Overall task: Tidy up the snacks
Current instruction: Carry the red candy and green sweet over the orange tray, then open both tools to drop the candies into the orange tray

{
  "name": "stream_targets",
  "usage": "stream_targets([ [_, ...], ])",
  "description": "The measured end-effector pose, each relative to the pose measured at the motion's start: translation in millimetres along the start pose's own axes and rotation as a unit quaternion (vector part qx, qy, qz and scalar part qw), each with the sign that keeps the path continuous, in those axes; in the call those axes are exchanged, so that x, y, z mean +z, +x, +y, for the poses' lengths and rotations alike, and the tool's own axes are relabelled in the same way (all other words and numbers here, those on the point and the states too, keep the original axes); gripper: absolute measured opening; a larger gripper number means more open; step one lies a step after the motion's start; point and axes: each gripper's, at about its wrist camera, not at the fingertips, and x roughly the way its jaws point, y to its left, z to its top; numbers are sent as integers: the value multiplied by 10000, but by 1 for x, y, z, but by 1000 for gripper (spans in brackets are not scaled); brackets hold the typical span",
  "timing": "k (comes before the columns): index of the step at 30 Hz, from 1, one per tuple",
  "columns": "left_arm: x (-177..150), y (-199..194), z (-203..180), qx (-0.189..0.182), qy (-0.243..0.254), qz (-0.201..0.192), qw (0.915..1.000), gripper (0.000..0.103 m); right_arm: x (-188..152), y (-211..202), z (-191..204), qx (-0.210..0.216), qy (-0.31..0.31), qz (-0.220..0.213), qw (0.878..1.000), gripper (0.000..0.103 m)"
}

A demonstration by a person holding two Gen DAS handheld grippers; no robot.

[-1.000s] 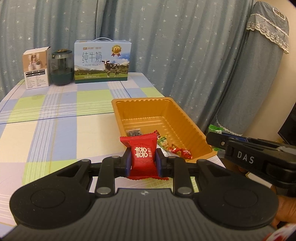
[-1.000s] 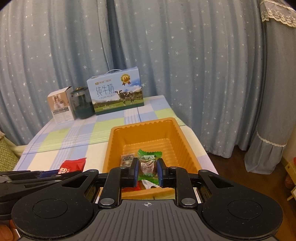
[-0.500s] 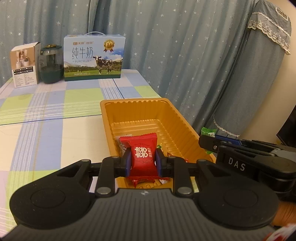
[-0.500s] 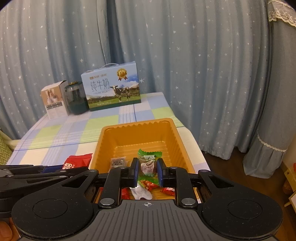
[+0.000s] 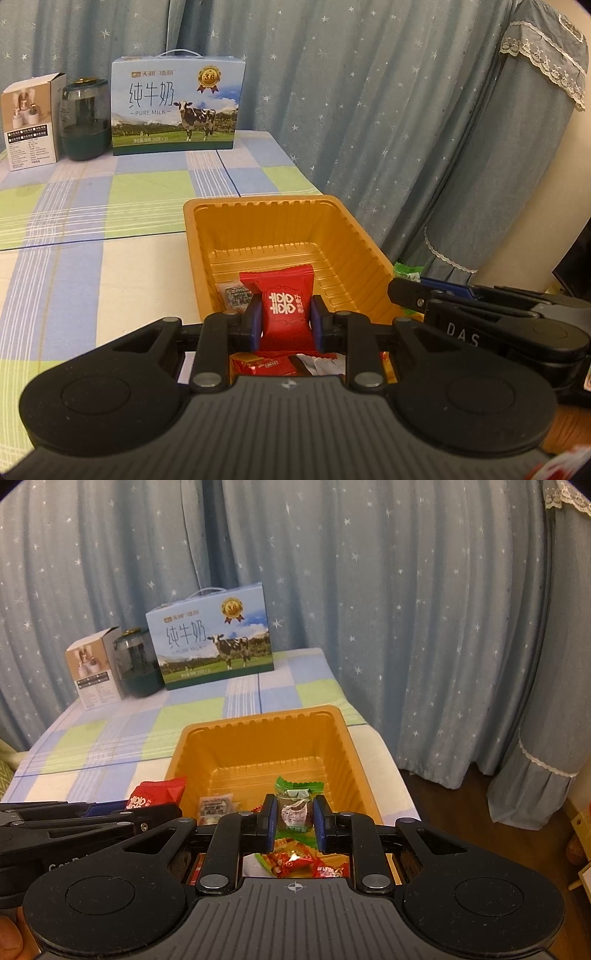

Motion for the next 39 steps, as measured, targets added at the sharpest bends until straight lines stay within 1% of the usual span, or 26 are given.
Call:
stream_targets([
  [10,4,20,2,-76,-69,106,9999,23,2,18,-3,10,-5,122,9999,21],
  [24,7,32,6,-153,-144,159,9997,24,5,24,-10,-9,114,136,9998,21],
  [25,7,33,6,-218,-167,170,9995,24,5,24,-11,-9,118,138,9998,21],
  [26,7,34,6,-266,-195,177,9993,31,6,24,-10,-11,117,141,9998,21],
  [27,8,35,7,-266,-187,186,9993,35,6,24,-10,-18,122,142,9998,21],
  [28,8,35,6,-207,-160,165,9995,36,6,24,-10,-23,127,143,9998,21],
  [39,3,17,17,40,-63,130,9999,36,6,16,-3,51,145,115,9998,21],
])
